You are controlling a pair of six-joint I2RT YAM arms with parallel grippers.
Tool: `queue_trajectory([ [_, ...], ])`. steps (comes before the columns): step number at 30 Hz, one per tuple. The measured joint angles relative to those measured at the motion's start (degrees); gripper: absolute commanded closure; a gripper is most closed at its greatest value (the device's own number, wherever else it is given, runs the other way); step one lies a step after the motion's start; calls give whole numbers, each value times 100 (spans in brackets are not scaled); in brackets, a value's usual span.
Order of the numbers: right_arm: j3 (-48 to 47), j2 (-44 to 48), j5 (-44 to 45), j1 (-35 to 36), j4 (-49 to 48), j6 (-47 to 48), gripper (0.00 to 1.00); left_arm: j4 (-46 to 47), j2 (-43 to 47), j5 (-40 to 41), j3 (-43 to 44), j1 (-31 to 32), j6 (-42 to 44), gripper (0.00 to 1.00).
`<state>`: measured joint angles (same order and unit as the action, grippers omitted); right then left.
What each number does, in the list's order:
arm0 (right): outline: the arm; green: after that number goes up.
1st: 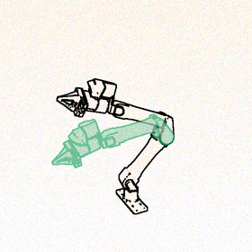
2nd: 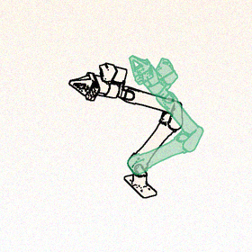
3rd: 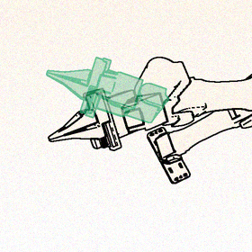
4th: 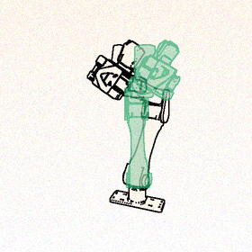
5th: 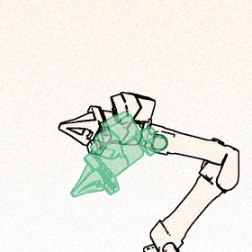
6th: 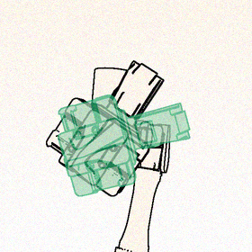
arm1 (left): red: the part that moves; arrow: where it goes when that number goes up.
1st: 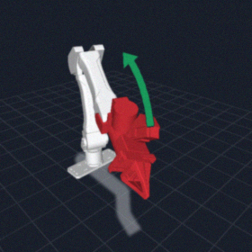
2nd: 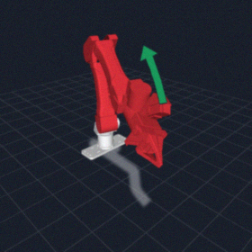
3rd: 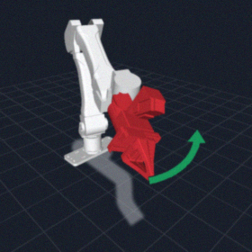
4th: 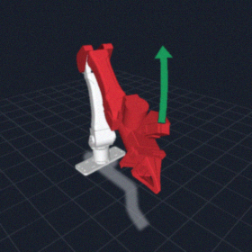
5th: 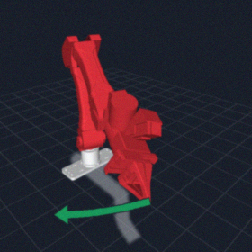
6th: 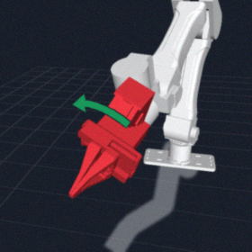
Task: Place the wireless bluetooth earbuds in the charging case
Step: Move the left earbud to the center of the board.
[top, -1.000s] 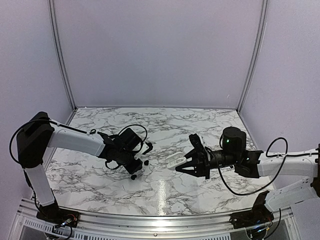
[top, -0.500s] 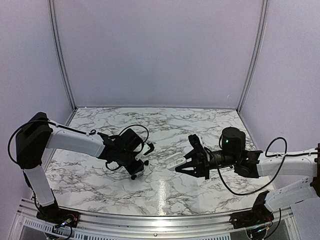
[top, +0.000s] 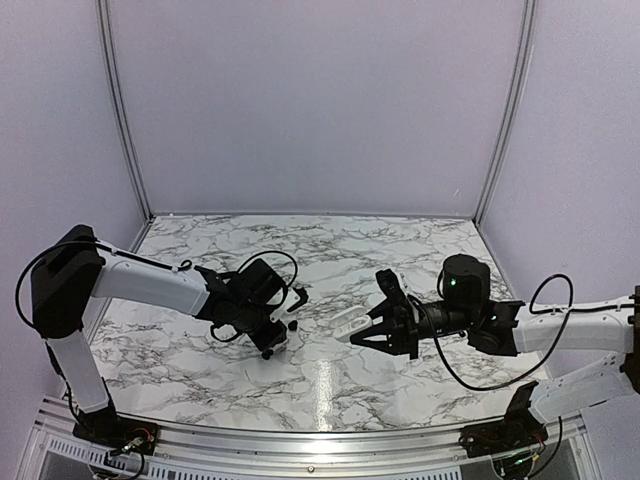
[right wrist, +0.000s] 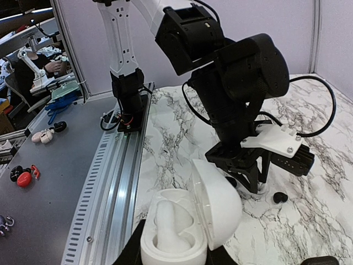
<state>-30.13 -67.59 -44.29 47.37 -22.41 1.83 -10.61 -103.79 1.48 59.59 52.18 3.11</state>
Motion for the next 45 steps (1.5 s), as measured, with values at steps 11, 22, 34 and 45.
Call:
queue_trajectory([
  [11,0,0,0,0,17,2,100,0,-11,-4,0,-13,55,69],
  [22,0,0,0,0,17,4,100,-2,-44,50,0,-76,57,74],
  [34,0,0,2,0,17,4,100,-2,-44,114,4,-142,74,81],
  [45,0,0,4,0,22,13,100,0,-52,-4,24,-297,98,72],
])
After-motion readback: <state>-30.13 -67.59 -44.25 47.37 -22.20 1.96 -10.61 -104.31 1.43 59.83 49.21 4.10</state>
